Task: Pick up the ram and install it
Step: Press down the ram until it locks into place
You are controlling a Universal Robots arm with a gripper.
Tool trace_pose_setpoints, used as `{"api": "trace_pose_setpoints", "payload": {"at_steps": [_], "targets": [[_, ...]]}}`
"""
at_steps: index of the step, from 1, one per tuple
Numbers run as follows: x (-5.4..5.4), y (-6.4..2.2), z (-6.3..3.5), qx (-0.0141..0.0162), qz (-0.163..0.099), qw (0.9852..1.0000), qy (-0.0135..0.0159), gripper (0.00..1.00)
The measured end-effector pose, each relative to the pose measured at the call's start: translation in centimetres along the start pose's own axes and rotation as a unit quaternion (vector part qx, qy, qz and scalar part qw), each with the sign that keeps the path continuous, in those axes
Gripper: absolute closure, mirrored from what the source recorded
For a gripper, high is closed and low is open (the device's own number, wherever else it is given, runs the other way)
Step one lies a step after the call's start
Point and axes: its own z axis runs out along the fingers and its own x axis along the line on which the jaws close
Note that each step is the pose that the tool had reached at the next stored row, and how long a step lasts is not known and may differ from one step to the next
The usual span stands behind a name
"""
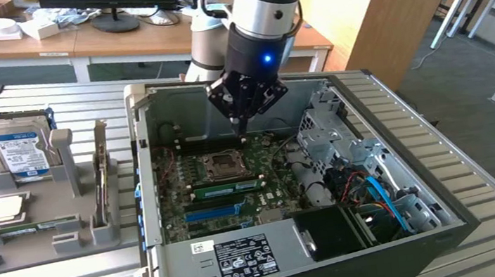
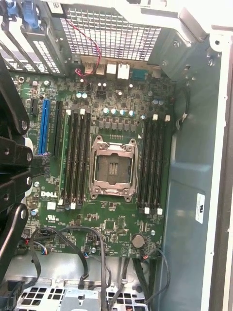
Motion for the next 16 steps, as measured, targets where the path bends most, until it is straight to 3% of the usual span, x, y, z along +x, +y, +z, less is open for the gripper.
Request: {"api": "trace_pose_setpoints", "payload": {"at_steps": [16], "targets": [[0.00, 0.01, -0.09, 0.0017, 0.000, 1.0000, 0.0001, 0.90]]}}
